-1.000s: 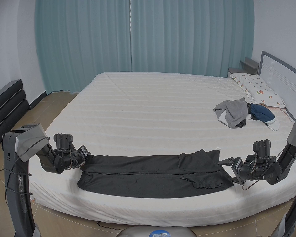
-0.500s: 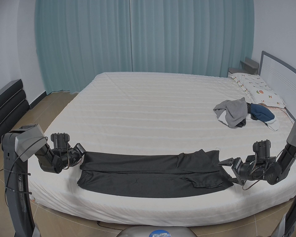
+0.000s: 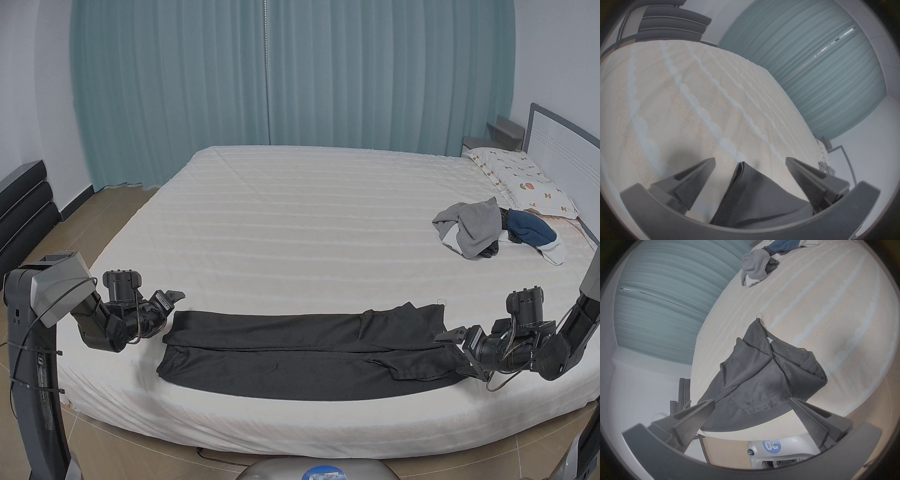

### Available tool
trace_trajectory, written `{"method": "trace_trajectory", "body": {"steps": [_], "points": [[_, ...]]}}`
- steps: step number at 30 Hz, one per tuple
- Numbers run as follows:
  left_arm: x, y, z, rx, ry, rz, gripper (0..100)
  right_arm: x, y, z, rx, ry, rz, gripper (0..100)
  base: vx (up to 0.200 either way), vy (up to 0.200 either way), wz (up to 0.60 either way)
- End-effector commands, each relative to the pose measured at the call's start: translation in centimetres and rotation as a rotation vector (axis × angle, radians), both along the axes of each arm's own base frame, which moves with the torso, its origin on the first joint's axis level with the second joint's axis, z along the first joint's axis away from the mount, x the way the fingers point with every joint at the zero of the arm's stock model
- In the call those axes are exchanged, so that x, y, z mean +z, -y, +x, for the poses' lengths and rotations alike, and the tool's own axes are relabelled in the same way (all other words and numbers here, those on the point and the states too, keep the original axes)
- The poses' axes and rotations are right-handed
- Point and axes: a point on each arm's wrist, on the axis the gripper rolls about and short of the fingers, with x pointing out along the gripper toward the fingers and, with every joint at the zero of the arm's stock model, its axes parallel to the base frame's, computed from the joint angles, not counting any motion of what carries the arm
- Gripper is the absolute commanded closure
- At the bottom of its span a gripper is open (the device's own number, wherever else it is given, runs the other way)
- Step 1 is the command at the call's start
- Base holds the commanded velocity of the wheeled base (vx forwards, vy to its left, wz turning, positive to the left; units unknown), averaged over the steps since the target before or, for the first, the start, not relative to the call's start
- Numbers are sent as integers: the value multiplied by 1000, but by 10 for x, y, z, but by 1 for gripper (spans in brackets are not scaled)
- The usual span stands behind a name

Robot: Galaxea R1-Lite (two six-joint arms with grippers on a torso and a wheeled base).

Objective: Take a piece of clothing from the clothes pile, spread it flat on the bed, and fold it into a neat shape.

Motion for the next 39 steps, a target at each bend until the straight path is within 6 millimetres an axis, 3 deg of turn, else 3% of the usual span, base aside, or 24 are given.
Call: {"method": "trace_trajectory", "body": {"steps": [1, 5, 12, 20, 39], "points": [[14, -6, -1, 49, 26, -105, 0, 1, -22, 5, 5, 1, 9, 0, 0, 0, 0], [17, -10, -8, 30, 17, -131, 0, -5, -42, -5, -46, -56, 37, 0, 0, 0, 0], [18, -9, -9, 26, 20, -133, 0, -16, -53, -3, -76, -74, 60, 0, 0, 0, 0], [17, -9, -9, 27, 19, -131, 0, -33, -57, 1, -115, -63, 18, 0, 0, 0, 0], [17, -9, -9, 25, 19, -130, 0, -39, -55, 9, -148, -47, 19, 0, 0, 0, 0]]}}
